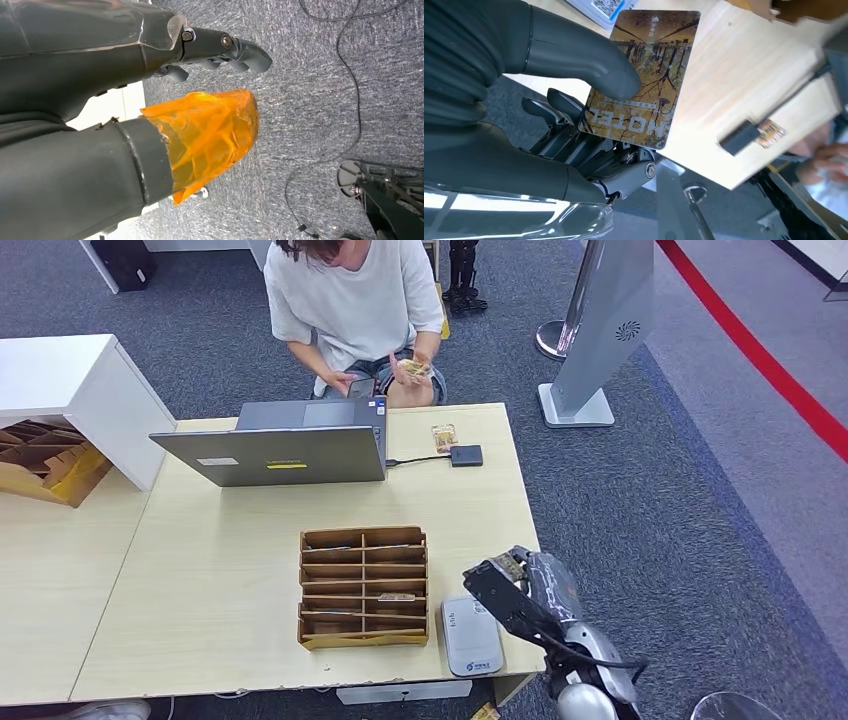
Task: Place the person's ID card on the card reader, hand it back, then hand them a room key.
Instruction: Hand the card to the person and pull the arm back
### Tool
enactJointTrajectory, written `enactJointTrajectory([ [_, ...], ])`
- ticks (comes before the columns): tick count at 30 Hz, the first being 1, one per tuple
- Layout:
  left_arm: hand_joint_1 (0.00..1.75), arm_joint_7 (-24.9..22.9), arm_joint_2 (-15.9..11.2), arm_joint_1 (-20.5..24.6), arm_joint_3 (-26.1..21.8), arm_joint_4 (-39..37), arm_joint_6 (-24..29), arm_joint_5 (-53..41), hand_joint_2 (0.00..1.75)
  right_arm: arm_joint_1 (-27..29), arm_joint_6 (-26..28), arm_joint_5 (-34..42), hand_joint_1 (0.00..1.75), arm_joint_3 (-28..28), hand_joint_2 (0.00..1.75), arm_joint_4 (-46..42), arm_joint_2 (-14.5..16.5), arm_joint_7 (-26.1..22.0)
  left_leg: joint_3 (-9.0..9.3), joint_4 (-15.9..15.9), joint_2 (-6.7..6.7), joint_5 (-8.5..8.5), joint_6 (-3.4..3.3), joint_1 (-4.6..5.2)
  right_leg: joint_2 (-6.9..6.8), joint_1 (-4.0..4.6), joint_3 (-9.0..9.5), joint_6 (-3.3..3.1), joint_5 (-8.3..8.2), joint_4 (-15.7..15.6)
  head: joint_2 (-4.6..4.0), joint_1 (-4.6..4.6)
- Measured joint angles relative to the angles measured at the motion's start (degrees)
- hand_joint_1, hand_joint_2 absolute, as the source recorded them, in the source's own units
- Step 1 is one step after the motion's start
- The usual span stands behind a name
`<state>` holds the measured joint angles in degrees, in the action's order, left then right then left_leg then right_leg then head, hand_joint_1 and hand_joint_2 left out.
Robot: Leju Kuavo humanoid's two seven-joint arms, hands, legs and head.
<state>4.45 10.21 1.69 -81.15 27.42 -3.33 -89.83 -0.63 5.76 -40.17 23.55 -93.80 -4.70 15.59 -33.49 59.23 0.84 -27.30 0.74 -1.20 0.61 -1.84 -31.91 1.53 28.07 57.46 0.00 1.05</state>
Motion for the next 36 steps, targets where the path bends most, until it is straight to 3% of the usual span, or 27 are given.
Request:
enactJointTrajectory([
  [4,0.00,0.1,0.6,-0.2,0.0,1.2,-0.6,0.0,0.00,0.8,2.2,-1.5,1.75,-0.4,1.75,-3.4,0.0,-2.5,0.00,0.0,0.00,0.00,0.00,0.00,0.00,0.00,0.00,0.00,0.00,0.0,0.00,-0.01],
  [9,0.00,0.5,1.1,-0.5,1.5,2.2,-0.9,0.0,0.00,1.5,8.1,-7.2,1.75,-0.6,1.75,-8.7,0.3,-9.7,0.00,0.0,-0.01,0.00,0.00,0.00,0.00,0.00,-0.01,0.00,0.00,0.0,0.00,-0.01],
  [19,0.00,0.5,0.9,-0.5,4.8,2.2,0.8,0.0,0.00,1.7,11.0,-11.9,1.75,-0.6,1.75,-13.8,0.8,-13.6,0.00,0.0,0.00,0.00,0.00,0.00,0.00,0.00,0.00,0.00,-0.01,0.0,0.00,-0.01],
  [25,0.00,0.5,0.4,-0.4,6.3,1.6,1.6,0.0,0.00,0.8,12.7,-16.5,1.75,-0.6,1.75,-14.0,0.8,-14.1,0.00,0.0,-0.01,0.00,0.00,0.00,0.01,0.00,0.00,0.00,-0.01,0.0,0.00,-0.01],
  [36,0.00,0.5,-0.9,-0.2,8.6,-0.6,2.8,0.0,0.00,-3.9,11.9,-24.3,1.75,0.5,1.75,-11.3,0.8,-10.8,0.00,0.0,-0.01,0.01,0.01,0.00,0.01,0.00,0.01,0.00,-0.01,0.0,0.00,-0.01],
])
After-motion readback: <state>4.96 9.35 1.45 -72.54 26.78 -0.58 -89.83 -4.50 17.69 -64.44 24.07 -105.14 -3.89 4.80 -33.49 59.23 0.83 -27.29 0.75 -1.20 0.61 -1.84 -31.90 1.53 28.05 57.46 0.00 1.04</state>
